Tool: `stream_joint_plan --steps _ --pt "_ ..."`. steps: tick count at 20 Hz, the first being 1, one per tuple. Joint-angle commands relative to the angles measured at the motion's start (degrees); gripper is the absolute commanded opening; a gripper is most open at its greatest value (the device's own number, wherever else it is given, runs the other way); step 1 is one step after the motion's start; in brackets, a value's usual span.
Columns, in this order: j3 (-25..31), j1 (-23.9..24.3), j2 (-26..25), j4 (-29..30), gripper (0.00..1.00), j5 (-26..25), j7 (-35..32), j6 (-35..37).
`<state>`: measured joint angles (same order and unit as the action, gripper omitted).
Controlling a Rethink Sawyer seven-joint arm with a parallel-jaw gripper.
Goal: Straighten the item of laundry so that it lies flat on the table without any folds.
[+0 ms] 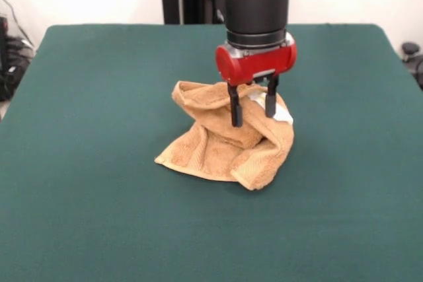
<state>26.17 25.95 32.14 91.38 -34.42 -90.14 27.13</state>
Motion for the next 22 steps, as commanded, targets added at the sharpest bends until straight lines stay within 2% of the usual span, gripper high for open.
stream_joint_plan --steps 1,4,9,14,15,19,22 --pt "7.1 0.3 -4.2 -0.9 1.0 -1.1 16.4 13.4" --pt "7.3 0.9 -5.1 -0.5 1.0 -0.9 15.4 13.9" --pt "6.9 1.2 -5.9 0.3 1.0 -3.5 15.7 14.2" --pt "6.4 1.2 -6.3 1.9 1.0 -5.4 14.2 11.4" --pt "5.0 0.5 -5.9 2.0 0.0 -4.6 11.9 12.6" --pt "6.6 1.3 -3.6 5.1 0.0 -4.2 14.3 13.7" --pt "7.0 1.3 -0.8 7.8 0.0 -2.9 12.8 14.0"
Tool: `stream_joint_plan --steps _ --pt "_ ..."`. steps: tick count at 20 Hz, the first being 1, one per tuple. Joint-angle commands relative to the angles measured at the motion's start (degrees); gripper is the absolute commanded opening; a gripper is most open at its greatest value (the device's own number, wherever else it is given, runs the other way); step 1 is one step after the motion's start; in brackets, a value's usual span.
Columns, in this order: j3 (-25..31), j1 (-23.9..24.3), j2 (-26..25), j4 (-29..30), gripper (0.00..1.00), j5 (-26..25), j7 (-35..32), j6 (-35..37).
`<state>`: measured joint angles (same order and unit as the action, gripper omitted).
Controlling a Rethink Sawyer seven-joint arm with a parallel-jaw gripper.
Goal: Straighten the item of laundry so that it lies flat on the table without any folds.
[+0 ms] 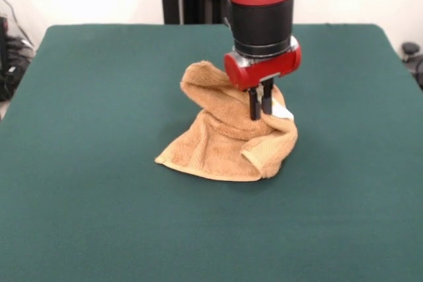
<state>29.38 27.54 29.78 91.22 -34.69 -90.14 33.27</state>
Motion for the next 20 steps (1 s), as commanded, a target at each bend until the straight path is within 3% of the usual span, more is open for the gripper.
stream_joint_plan --steps 1,11,20 --pt "3.9 -0.5 2.7 8.8 0.0 -2.2 12.5 8.5" --pt "4.3 -3.1 12.6 18.2 0.0 4.3 5.7 15.5" --pt "1.0 -7.8 13.6 21.4 0.0 0.1 -2.9 6.5"
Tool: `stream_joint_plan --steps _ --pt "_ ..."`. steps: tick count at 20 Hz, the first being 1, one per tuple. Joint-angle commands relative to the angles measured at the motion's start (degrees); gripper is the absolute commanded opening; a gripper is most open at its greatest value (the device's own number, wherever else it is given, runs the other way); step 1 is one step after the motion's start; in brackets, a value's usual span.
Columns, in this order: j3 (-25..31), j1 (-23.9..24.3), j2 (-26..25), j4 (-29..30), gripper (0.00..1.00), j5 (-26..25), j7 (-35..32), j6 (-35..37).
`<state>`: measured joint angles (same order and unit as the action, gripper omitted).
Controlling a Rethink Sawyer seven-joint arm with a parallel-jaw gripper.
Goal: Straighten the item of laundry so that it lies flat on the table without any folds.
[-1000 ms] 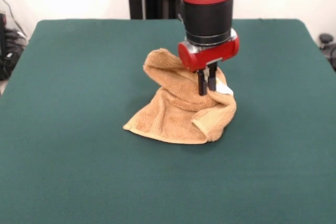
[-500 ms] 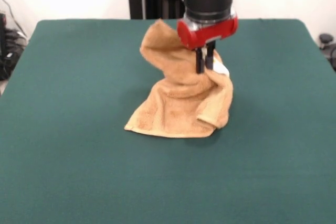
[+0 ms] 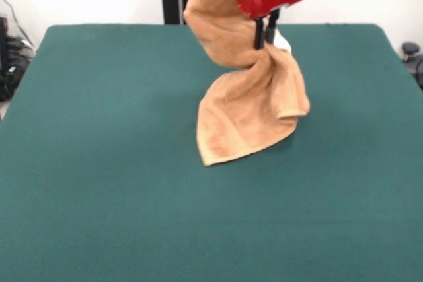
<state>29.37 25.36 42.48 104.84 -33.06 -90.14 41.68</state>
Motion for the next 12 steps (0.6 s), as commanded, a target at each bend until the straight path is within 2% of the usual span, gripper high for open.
stream_joint_plan --steps 1,6,11,12 --pt "0.1 -6.6 0.8 7.6 0.0 -2.8 -4.1 -3.5" --pt "-6.7 -13.1 0.4 5.4 0.0 -9.4 -13.0 -13.9" --pt "-15.0 -19.2 -0.5 2.8 0.0 -11.4 -20.1 -23.7" --pt "-17.1 -20.2 -0.7 3.0 1.0 -9.1 -18.2 -24.2"
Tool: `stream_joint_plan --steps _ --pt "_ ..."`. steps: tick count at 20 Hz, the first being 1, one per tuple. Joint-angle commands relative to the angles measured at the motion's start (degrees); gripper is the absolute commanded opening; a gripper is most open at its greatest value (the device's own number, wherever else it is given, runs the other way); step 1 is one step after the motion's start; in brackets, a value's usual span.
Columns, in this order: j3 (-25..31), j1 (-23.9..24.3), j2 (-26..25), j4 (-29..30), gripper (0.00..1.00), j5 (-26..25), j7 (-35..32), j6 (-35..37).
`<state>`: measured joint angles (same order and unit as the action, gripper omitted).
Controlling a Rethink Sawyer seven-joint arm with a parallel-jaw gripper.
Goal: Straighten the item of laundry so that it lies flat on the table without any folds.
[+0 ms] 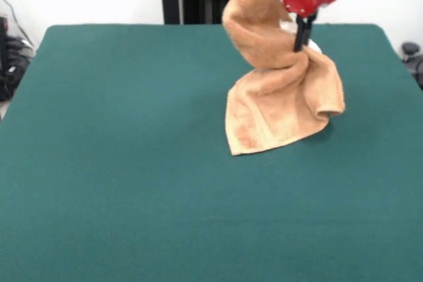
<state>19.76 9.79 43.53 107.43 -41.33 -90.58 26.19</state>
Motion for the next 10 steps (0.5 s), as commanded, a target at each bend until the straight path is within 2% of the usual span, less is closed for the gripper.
stream_joint_plan --steps 1,2,4,5,10 --pt "-8.1 -4.7 -1.8 0.5 1.0 -0.1 -18.3 -9.4" --pt "-8.7 -4.7 -1.8 0.5 1.0 0.6 -18.8 -10.1" --pt "-6.7 -3.1 0.3 1.5 1.0 1.7 -14.6 -9.1" --pt "-6.3 -3.0 0.9 2.1 1.0 2.4 -11.3 -5.2" --pt "-5.7 -2.4 4.7 3.2 1.0 6.4 -7.0 0.1"
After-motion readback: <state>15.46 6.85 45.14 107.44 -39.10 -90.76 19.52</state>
